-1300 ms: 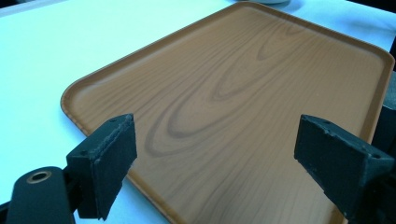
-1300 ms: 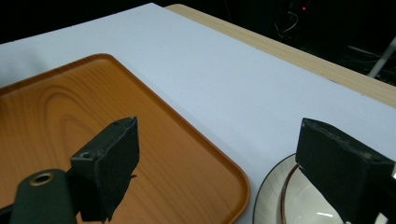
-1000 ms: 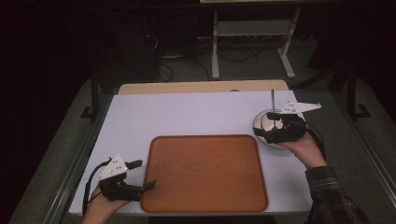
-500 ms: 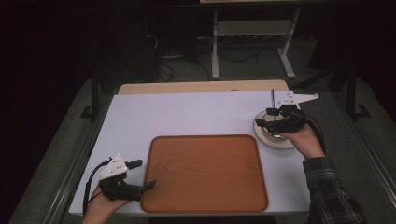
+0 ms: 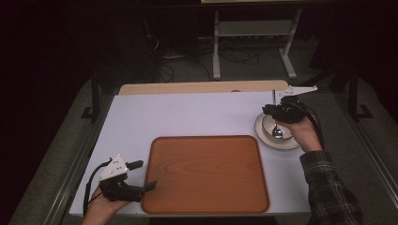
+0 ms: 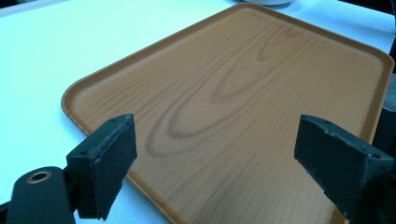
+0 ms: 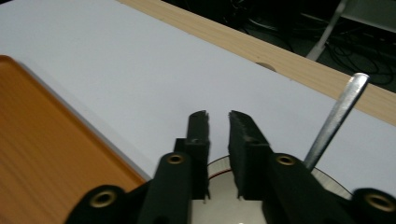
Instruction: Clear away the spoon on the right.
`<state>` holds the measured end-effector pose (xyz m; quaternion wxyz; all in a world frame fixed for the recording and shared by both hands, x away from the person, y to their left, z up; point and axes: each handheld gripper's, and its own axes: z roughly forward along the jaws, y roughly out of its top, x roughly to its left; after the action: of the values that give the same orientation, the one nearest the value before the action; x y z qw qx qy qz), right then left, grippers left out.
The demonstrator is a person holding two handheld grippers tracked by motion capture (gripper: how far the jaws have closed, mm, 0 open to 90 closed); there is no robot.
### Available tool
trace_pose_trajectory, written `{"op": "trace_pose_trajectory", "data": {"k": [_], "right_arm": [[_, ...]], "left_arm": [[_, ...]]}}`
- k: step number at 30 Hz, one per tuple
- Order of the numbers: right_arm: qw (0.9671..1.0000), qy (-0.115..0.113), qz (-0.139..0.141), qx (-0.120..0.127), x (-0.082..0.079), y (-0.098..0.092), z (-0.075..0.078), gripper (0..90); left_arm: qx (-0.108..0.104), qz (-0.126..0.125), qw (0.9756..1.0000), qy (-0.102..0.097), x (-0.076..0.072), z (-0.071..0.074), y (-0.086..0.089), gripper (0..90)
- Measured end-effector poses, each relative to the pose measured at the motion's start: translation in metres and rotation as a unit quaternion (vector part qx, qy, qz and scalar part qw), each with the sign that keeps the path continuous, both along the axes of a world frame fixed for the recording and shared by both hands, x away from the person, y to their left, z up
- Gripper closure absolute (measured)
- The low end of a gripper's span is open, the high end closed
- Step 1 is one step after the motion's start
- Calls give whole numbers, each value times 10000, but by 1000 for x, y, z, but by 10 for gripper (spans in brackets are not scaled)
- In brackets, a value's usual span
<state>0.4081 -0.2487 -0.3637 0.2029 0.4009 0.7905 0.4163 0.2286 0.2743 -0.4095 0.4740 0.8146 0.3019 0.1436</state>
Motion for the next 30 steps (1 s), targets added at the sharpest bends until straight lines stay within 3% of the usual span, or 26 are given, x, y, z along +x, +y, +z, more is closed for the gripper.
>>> {"op": "trace_pose_trajectory", "data": {"k": [3, 16, 30], "right_arm": [[9999, 57, -90, -44, 7, -2, -3, 891], [9979, 226, -575, -174, 33, -9, -17, 896], [9943, 331, -982, -256, 39, -25, -26, 897]], "left_arm": [[-2, -3, 10000, 3, 0, 0, 0, 127], [-13, 10, 10000, 16, 0, -1, 1, 127], [6, 11, 10000, 27, 1, -1, 1, 127]]}}
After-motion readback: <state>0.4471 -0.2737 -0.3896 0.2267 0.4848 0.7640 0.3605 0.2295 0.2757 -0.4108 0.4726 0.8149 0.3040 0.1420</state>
